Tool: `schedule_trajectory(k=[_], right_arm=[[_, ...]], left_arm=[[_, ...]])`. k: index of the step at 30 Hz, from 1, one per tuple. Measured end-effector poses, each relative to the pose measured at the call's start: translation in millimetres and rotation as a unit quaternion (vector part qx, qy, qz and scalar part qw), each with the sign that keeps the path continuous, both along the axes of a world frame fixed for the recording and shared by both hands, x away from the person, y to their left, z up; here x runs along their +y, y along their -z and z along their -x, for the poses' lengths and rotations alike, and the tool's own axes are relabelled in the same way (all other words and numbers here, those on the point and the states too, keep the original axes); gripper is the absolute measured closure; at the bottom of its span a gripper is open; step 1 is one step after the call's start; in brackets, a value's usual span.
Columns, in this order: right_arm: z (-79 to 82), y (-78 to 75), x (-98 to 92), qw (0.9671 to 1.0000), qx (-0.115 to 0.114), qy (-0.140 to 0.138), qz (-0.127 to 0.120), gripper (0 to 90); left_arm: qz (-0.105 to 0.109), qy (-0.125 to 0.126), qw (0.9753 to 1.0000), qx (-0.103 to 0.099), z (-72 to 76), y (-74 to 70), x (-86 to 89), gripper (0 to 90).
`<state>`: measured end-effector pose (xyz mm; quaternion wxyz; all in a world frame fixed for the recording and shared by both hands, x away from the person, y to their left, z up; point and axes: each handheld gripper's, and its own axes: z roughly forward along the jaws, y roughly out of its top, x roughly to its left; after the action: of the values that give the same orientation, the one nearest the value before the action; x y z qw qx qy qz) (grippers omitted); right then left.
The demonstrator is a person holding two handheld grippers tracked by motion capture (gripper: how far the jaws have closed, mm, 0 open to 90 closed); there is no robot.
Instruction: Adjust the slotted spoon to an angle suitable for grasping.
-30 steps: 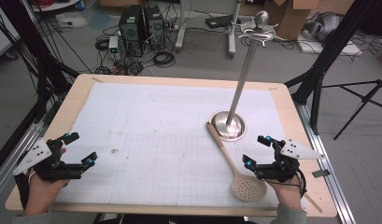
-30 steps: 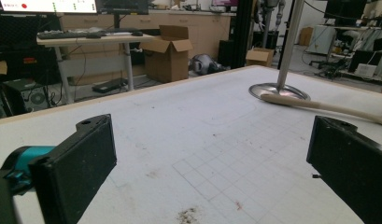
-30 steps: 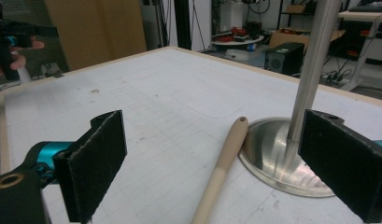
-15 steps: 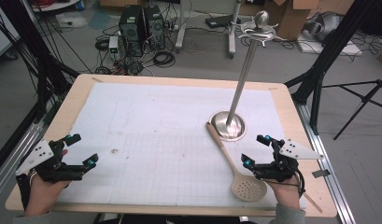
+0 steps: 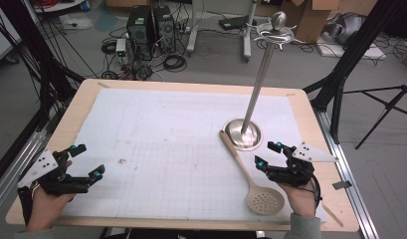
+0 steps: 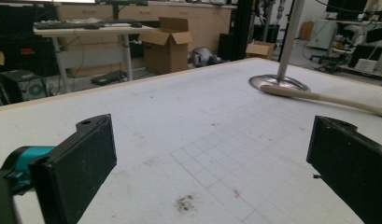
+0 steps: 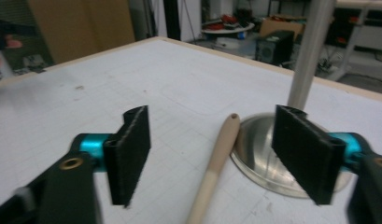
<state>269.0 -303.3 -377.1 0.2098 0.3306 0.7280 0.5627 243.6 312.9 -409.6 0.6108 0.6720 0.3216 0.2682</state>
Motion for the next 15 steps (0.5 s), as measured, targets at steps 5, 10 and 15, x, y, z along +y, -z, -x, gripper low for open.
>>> schedule_trajectory(k=[5, 10, 15], right_arm=[[-1.1, 1.8, 2.7, 0.9992, 0.022, 0.033, -0.002, 44.4], [-3.0, 1.9, 9.5, 0.9990, 0.024, 0.034, 0.019, 54.4], [-6.9, 0.0, 13.7, 0.9976, 0.045, 0.046, 0.025, 62.7]], left_arm=[[0.005, -0.009, 0.9999, -0.004, -0.4, 1.4, 2.3, 1.8], [0.003, -0.006, 1.0000, -0.001, -0.8, 2.4, 2.2, 1.8], [0.002, -0.004, 1.0000, 0.002, -1.9, 4.1, 2.0, 1.8]])
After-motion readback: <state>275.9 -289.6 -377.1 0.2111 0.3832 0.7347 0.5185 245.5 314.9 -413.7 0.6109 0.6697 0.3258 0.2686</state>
